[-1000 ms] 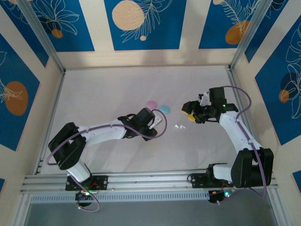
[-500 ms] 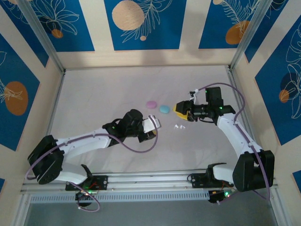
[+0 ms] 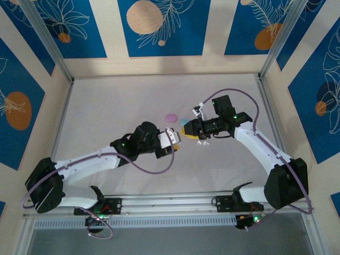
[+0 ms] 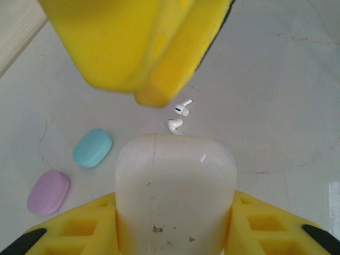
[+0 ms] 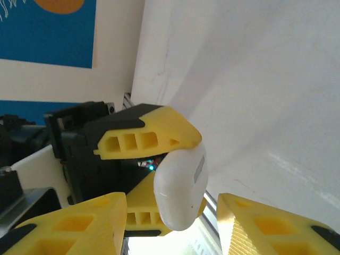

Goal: Insert wireless bluetooth earbuds into charging case

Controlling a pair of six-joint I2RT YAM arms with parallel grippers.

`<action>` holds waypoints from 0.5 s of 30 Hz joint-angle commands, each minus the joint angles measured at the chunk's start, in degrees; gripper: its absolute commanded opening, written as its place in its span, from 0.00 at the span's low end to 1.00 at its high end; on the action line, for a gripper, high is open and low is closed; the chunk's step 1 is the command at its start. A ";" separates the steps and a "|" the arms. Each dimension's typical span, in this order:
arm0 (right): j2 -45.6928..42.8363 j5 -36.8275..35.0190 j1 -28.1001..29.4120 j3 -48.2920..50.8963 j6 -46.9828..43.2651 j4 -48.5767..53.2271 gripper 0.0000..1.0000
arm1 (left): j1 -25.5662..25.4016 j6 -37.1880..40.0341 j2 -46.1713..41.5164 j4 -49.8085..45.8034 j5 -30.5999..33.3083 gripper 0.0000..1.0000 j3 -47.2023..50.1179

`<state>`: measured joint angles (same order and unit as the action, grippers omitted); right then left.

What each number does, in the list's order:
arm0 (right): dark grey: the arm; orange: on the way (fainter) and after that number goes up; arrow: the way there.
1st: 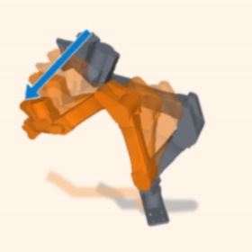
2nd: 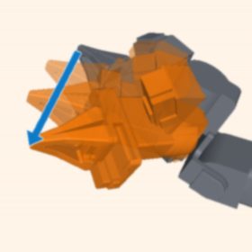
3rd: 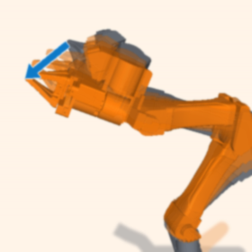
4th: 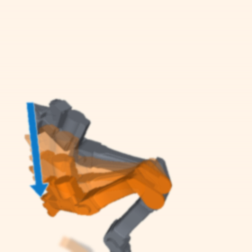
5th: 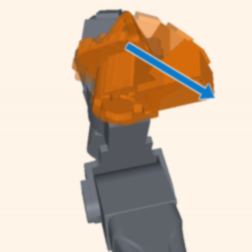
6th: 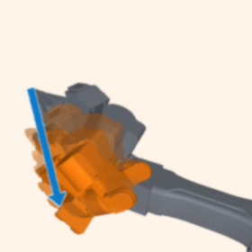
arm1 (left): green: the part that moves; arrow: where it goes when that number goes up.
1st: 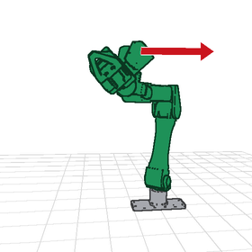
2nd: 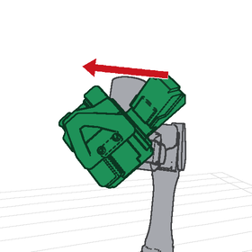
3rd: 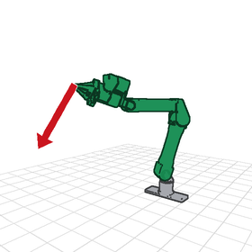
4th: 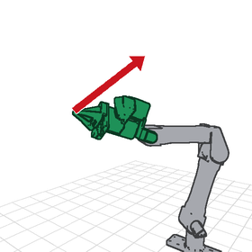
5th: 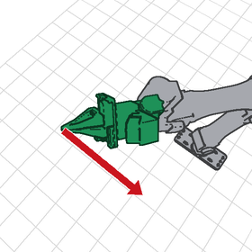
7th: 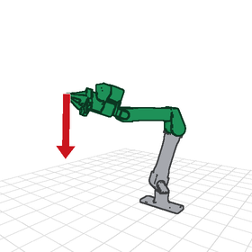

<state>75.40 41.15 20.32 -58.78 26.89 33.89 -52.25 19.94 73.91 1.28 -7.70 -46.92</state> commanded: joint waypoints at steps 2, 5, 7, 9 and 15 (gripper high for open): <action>0.27 4.59 0.82 -0.73 -1.58 0.38 0.49 | 0.13 0.50 -1.19 0.75 -1.41 0.34 -1.59; 1.29 4.27 1.18 -1.53 -2.89 1.95 0.49 | 0.13 0.67 -0.92 0.57 -1.35 0.34 -2.11; 2.02 4.21 1.75 -2.26 -3.74 2.81 0.49 | 0.13 0.61 -0.86 0.56 -1.44 0.34 -2.32; 2.74 4.01 2.42 -2.65 -4.92 3.28 0.49 | 0.13 0.45 -0.72 0.39 -1.42 0.35 -2.64; 5.41 3.79 3.62 -2.87 -6.14 3.02 0.47 | 0.17 0.79 -0.61 -1.25 -1.43 0.35 -3.88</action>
<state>79.59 43.59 23.35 -60.01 22.59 35.44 -52.25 19.97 73.91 0.73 -7.70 -48.31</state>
